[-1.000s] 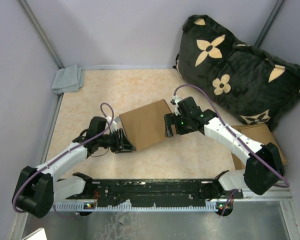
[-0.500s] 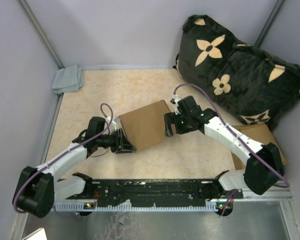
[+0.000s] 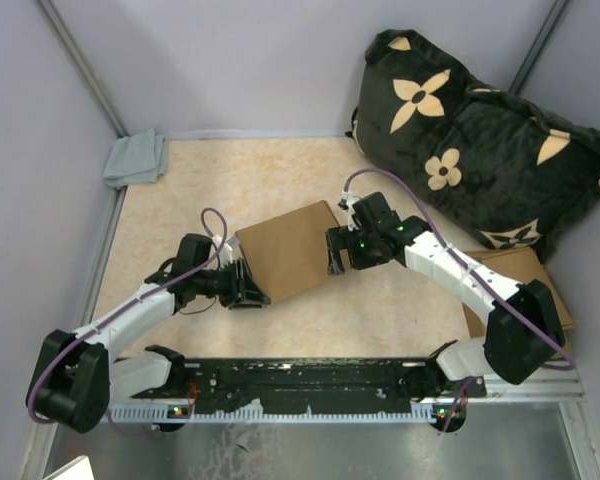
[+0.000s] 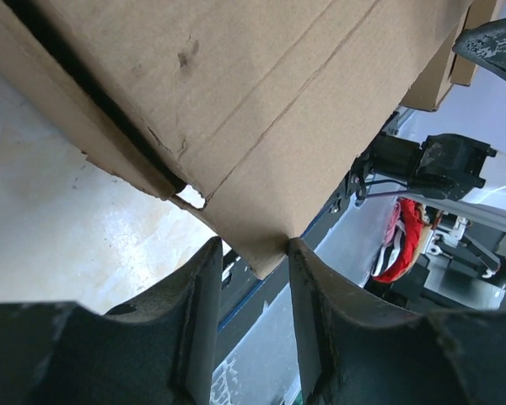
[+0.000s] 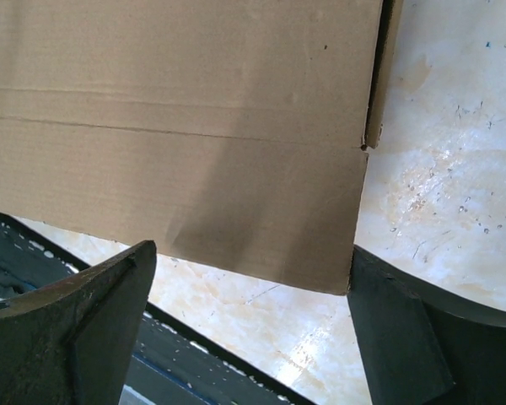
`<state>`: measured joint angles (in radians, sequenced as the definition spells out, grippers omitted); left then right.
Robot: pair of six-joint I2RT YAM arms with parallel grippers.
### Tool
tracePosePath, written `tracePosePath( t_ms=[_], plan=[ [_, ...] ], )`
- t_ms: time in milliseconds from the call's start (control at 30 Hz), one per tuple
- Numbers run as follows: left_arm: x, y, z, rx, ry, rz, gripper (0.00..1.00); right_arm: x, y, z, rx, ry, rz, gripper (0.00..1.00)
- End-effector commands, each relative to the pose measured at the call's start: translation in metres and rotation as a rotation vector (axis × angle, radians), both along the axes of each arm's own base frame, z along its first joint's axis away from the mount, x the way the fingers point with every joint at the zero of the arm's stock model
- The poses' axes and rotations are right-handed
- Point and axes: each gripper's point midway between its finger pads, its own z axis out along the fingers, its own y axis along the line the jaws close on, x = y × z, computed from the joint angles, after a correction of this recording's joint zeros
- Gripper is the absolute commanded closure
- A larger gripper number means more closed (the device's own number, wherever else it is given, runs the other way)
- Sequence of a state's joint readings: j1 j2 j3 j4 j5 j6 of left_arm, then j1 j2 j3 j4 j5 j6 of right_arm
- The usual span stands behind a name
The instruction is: Fold the paper box
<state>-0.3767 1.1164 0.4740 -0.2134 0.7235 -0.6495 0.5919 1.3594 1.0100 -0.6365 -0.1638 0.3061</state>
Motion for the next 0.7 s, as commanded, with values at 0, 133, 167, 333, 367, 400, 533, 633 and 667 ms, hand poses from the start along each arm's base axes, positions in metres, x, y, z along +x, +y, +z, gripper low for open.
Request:
tracePosePath(
  t_ms=[0, 133, 167, 333, 367, 400, 533, 633, 667],
  plan=[
    [0.011, 0.003, 0.013, 0.03, -0.065, 0.0, 0.57, 0.005, 0.013, 0.013, 0.047, -0.033, 0.039, 0.09],
    [0.014, 0.006, 0.01, 0.065, -0.083, 0.006, 0.56, 0.005, 0.013, 0.009, 0.047, -0.03, 0.038, 0.09],
    [0.014, 0.007, 0.008, 0.071, -0.079, 0.006, 0.56, 0.005, 0.013, 0.008, 0.047, -0.028, 0.038, 0.09],
    [0.015, 0.012, -0.002, 0.111, -0.061, 0.02, 0.57, 0.006, 0.013, 0.004, 0.043, -0.031, 0.04, 0.09],
    [0.016, 0.013, -0.003, 0.123, -0.064, 0.027, 0.57, 0.007, 0.013, 0.003, 0.038, -0.032, 0.038, 0.09],
    [0.017, 0.015, -0.004, 0.134, -0.067, 0.034, 0.57, 0.008, 0.012, 0.002, 0.034, -0.035, 0.036, 0.09],
    [0.023, 0.021, -0.003, 0.178, -0.087, 0.066, 0.58, 0.01, 0.01, -0.004, 0.021, -0.037, 0.028, 0.1],
    [0.027, 0.024, -0.002, 0.2, -0.1, 0.084, 0.58, 0.012, 0.009, -0.009, 0.008, -0.035, 0.022, 0.1],
    [0.027, 0.025, -0.003, 0.205, -0.099, 0.087, 0.58, 0.012, 0.009, -0.011, 0.005, -0.035, 0.02, 0.1]
  ],
)
